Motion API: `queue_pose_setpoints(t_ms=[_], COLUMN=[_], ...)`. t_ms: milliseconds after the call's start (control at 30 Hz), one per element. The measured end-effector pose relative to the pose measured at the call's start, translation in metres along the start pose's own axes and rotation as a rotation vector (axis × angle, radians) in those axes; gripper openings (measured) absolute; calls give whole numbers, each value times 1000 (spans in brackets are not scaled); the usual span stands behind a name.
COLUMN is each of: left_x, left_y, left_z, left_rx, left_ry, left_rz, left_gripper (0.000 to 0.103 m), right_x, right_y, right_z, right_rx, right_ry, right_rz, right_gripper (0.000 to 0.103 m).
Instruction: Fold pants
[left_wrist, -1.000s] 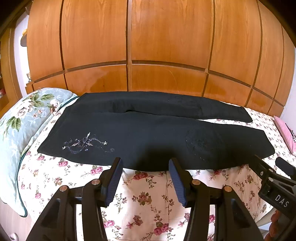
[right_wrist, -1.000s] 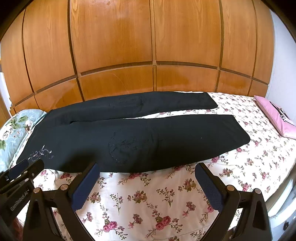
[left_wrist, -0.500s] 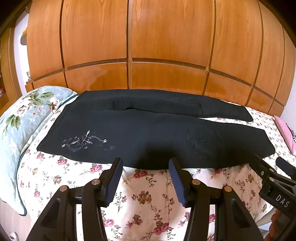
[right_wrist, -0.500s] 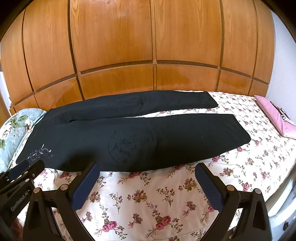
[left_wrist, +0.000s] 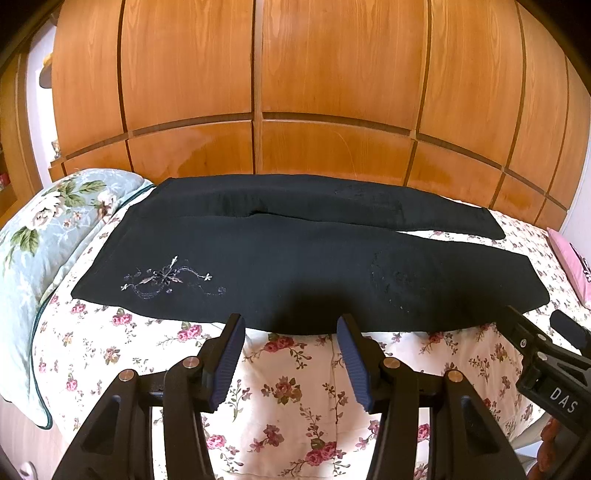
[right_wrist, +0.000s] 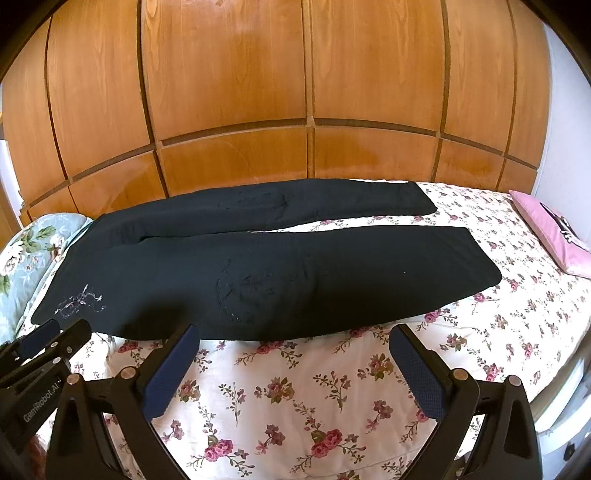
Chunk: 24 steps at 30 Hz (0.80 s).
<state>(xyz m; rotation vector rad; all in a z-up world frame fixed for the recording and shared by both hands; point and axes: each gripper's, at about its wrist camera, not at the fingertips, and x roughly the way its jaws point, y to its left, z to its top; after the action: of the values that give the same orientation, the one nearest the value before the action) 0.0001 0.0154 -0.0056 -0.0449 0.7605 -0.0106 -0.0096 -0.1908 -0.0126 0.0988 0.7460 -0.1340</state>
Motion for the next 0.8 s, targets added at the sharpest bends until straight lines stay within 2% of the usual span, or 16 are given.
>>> queue_pose_setpoints(t_ms=[500,800], left_x=[5,18], left_y=[1,3], left_z=[-2,-4], left_rx=[-2,-7], left_ry=[15,74], left_rz=[-5,-30], left_gripper=[53,53], right_x=[2,6], right_y=[0,-1], right_z=[-1,-2], right_rx=[-7,-6], right_ry=[8,14], right_rz=[1,3], right_gripper=[103,103])
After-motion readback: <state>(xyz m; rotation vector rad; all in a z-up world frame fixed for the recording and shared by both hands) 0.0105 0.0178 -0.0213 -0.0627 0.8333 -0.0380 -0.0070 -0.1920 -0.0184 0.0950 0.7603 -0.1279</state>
